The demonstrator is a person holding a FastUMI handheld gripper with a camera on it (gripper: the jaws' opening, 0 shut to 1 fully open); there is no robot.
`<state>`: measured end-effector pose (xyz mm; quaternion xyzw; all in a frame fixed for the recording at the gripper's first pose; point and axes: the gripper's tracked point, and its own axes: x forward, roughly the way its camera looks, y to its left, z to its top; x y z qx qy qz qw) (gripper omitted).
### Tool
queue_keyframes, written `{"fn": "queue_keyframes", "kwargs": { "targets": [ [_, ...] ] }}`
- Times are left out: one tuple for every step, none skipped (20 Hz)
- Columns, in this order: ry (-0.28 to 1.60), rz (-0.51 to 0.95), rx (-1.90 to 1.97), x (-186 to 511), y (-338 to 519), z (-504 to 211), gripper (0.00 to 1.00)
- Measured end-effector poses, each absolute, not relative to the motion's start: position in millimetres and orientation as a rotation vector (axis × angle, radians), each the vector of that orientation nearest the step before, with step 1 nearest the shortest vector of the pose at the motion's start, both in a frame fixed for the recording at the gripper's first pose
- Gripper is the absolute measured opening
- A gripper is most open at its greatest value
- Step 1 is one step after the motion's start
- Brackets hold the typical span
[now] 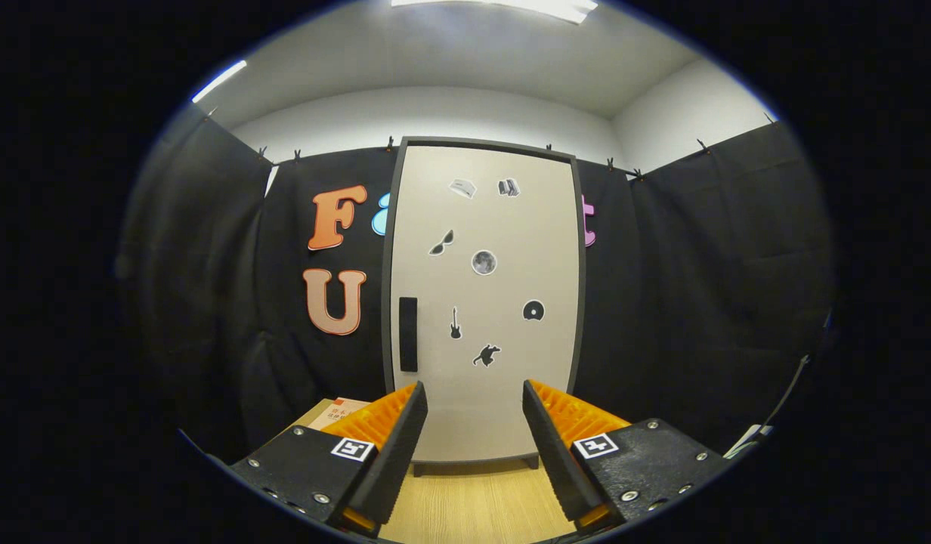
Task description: Open the shoe cabinet door, grab the shoes and put them into the shoe cabinet, then close the shoe cabinet door.
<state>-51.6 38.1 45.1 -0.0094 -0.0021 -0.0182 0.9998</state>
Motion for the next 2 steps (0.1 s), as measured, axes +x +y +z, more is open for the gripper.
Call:
{"fn": "queue_keyframes", "kwargs": {
  "targets": [
    [0.000,-0.033,-0.020,-51.8,39.7,44.5,0.81],
    [0.000,-0.036,-0.028,-52.1,38.1,44.4,0.82]
  ]
}}
